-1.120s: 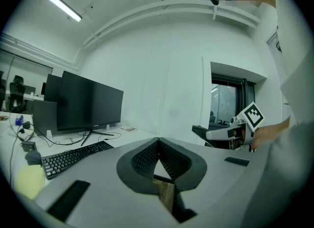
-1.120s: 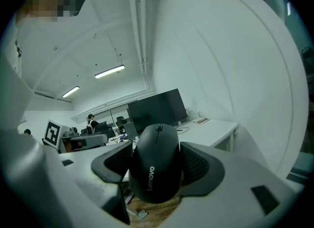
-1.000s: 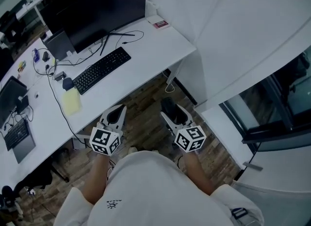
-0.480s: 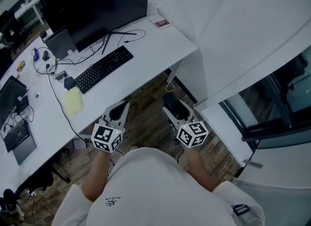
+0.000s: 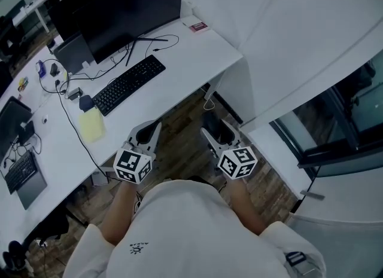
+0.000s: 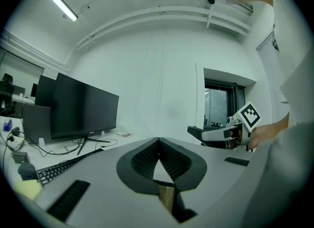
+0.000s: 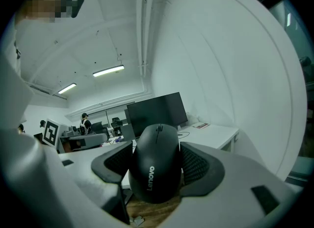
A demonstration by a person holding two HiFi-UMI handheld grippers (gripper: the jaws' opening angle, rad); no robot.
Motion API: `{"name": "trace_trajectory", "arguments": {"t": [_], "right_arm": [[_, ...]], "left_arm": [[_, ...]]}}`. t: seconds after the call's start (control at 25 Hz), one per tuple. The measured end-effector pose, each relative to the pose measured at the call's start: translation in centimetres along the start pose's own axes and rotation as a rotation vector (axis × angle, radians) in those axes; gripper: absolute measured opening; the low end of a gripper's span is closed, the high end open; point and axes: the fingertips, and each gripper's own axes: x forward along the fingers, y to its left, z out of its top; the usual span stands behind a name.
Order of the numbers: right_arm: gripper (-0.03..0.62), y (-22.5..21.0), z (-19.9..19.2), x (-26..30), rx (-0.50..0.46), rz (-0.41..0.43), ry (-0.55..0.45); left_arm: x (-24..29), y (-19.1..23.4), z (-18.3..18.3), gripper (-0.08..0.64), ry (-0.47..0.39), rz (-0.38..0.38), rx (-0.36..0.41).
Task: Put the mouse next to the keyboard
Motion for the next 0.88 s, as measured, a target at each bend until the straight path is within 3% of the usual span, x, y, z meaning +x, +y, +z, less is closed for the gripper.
{"name": "trace_trajectory", "arguments": {"t": [0.44, 0.88], "right_arm": [[0.310, 1.4, 0.1, 1.2, -0.012, -0.009, -0.002], [0.310, -2.1, 1.2, 4.5, -0.014, 0.008, 0.008]], "left_arm": [[-0.4, 2.6, -0.3, 0.009, -0.002, 0.017, -0.021], [3.1, 3.9, -0.6, 0.008, 0.011, 0.042, -0.038]]}}
